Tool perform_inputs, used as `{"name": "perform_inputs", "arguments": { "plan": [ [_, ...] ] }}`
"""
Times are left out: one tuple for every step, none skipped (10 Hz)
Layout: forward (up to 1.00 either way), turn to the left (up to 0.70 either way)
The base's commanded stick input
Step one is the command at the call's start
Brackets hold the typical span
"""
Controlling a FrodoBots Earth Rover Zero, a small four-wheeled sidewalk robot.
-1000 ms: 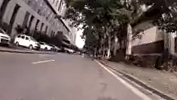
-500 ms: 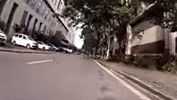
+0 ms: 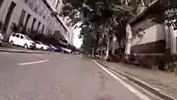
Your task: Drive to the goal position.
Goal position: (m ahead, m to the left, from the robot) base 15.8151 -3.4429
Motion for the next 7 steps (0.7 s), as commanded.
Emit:
{"name": "perform_inputs", "arguments": {
  "plan": [
    [0.7,-0.02],
    [0.7,0.0],
    [0.7,0.0],
    [0.7,-0.08],
    [0.7,-0.07],
    [0.7,-0.01],
    [0.7,0.0]
  ]
}}
